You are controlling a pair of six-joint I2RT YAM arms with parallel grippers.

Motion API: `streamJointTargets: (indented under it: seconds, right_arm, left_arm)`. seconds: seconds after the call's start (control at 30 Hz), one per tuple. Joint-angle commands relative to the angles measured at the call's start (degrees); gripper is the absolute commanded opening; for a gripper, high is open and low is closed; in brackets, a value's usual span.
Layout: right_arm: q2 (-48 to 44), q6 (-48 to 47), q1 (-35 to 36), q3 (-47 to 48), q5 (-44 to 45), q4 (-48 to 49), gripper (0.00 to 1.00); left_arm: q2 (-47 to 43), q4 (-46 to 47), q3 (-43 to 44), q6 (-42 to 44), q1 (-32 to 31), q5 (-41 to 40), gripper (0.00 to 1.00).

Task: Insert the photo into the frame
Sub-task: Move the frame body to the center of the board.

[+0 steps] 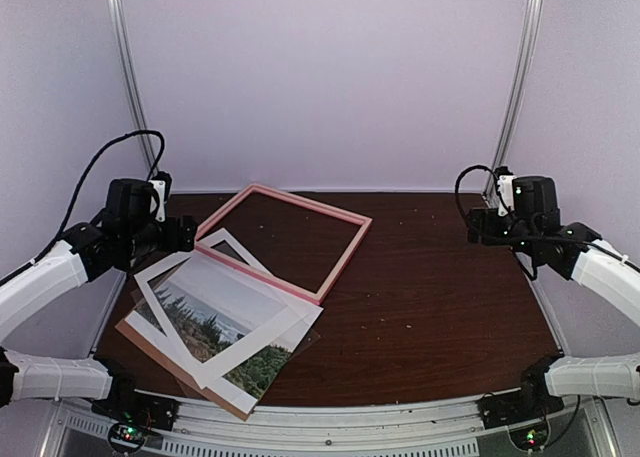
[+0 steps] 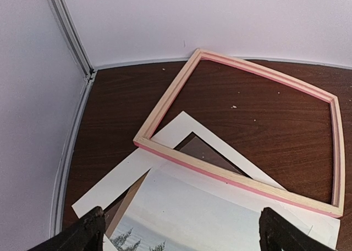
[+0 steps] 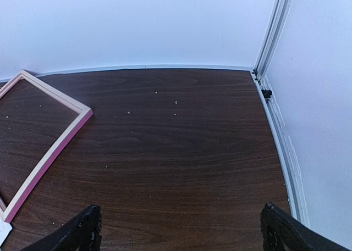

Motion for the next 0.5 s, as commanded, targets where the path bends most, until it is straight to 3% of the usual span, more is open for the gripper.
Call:
streamJointTargets:
  seconds: [0.0, 0.47]
  right_arm:
    - [-0.69, -0.67, 0.35, -0.85, -0.26, 2.13, 1.0]
    - [4.89, -0.45, 1.52, 1.34, -4.54, 1.29, 1.0]
  left_arm:
    - [0.99, 3.25, 0.19, -1.55, 0.58, 0.08, 0.98]
    - [13.09, 1.63, 4.78, -6.24, 0.71, -0.5, 0.98]
